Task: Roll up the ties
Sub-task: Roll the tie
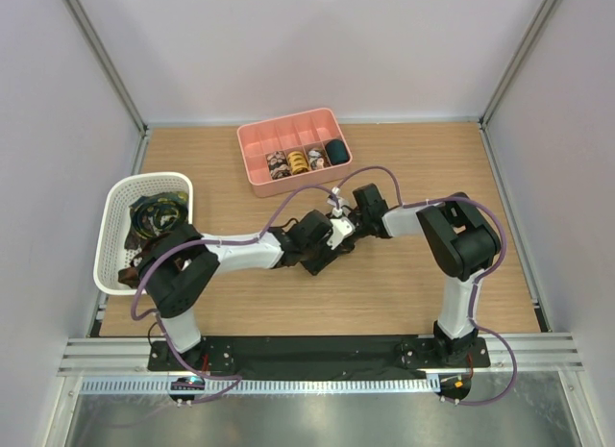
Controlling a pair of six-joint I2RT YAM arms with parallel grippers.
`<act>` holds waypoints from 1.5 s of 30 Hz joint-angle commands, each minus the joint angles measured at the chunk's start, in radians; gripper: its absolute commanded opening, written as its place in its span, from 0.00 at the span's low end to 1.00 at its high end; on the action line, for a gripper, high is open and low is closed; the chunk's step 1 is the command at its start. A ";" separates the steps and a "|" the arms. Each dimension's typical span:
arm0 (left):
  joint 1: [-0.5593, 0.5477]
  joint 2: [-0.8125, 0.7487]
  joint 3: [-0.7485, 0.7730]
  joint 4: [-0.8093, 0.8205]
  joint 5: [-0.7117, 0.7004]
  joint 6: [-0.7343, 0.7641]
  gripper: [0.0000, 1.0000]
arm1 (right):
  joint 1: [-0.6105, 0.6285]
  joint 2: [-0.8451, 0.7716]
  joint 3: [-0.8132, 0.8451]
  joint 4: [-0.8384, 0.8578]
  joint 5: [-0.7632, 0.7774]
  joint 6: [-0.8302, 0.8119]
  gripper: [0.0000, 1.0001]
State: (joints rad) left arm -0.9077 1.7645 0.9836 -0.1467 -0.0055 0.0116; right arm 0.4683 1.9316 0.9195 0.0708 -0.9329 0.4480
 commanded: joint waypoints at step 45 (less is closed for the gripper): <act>-0.005 0.174 0.087 -0.172 -0.067 -0.002 0.00 | -0.177 -0.125 -0.100 0.090 0.075 0.144 0.58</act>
State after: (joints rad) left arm -0.9226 1.8633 1.1065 -0.1627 -0.0399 0.0074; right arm 0.3218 1.8622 0.8242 0.1352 -0.9115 0.5694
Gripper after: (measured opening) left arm 0.453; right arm 0.575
